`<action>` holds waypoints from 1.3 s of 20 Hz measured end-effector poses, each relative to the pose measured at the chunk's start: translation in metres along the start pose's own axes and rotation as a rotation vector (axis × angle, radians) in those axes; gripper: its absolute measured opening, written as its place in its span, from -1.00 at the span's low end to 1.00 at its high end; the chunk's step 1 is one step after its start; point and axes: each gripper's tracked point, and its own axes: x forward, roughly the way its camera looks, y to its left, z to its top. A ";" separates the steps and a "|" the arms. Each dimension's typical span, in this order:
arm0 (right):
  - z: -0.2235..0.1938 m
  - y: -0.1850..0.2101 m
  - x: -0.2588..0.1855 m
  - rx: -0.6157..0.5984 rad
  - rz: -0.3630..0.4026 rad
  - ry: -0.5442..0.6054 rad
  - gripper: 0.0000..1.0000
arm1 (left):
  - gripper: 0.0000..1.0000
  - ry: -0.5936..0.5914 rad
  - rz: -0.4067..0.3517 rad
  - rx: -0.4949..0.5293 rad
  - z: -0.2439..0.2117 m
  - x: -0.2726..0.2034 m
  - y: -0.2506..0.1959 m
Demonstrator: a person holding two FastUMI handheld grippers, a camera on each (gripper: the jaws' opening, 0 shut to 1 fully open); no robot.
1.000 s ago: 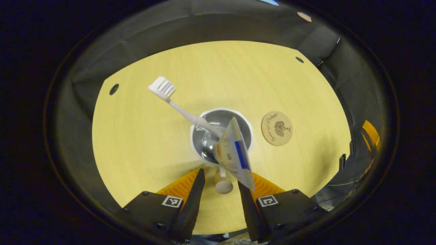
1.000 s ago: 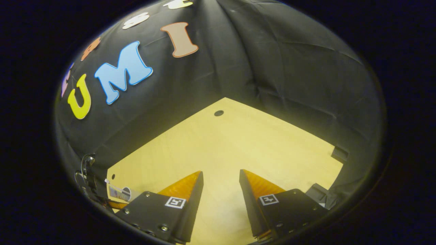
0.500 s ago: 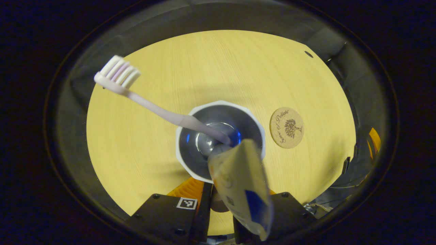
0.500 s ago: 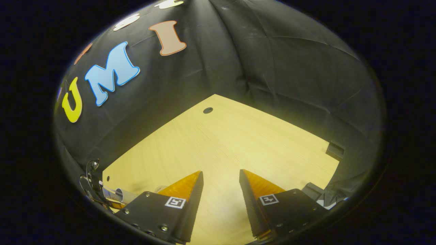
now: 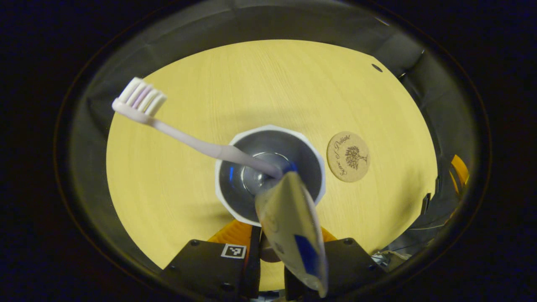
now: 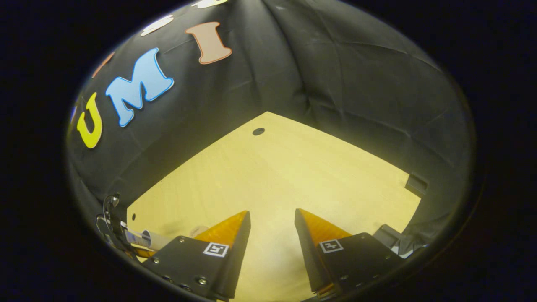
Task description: Put the toothbrush and toothpaste on the desktop into the cup, then pick up the cup and place it on the coaster on the desktop.
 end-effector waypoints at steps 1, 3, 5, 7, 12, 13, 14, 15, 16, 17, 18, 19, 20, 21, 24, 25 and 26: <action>-0.001 0.000 0.000 0.000 0.003 0.002 0.27 | -0.50 -0.005 0.002 0.013 0.002 -0.002 -0.004; -0.002 0.000 0.000 0.001 0.005 0.004 0.27 | -0.50 -0.012 0.005 0.049 0.005 -0.005 -0.014; -0.002 -0.003 -0.001 0.007 0.005 0.004 0.27 | -0.51 -0.020 0.007 0.086 0.010 -0.009 -0.025; -0.001 -0.010 -0.003 0.018 -0.004 0.001 0.27 | -0.51 -0.024 0.003 0.117 0.014 -0.012 -0.039; 0.000 -0.034 -0.009 0.067 -0.035 -0.007 0.27 | -0.51 -0.013 -0.020 0.168 0.024 -0.005 -0.072; 0.000 -0.039 -0.010 0.078 -0.043 -0.009 0.27 | -0.51 -0.011 -0.021 0.179 0.026 -0.003 -0.078; 0.000 -0.045 -0.011 0.090 -0.050 -0.010 0.27 | -0.51 -0.010 -0.023 0.191 0.027 -0.003 -0.085; 0.001 -0.050 -0.012 0.101 -0.059 -0.010 0.27 | -0.51 -0.007 -0.026 0.200 0.029 -0.002 -0.091; 0.000 -0.056 -0.013 0.111 -0.066 -0.012 0.27 | -0.51 -0.004 -0.029 0.210 0.029 -0.002 -0.096; 0.000 -0.060 -0.014 0.121 -0.074 -0.012 0.27 | -0.51 -0.002 -0.032 0.220 0.031 -0.002 -0.101; 0.000 -0.066 -0.015 0.130 -0.081 -0.014 0.27 | -0.51 0.000 -0.034 0.230 0.032 0.001 -0.108; 0.000 -0.070 -0.016 0.139 -0.088 -0.015 0.27 | -0.51 0.002 -0.037 0.240 0.032 0.002 -0.114; 0.001 -0.074 -0.017 0.146 -0.093 -0.016 0.27 | -0.51 0.005 -0.040 0.248 0.033 0.003 -0.122; 0.002 -0.078 -0.018 0.152 -0.099 -0.017 0.27 | -0.51 0.008 -0.042 0.255 0.035 0.005 -0.128; 0.002 -0.086 -0.021 0.165 -0.113 -0.020 0.27 | -0.51 0.015 -0.046 0.262 0.035 0.011 -0.140; 0.001 -0.089 -0.022 0.168 -0.117 -0.019 0.27 | -0.51 0.018 -0.047 0.260 0.035 0.013 -0.142; 0.000 -0.093 -0.022 0.173 -0.119 -0.019 0.27 | -0.51 0.022 -0.046 0.257 0.034 0.014 -0.142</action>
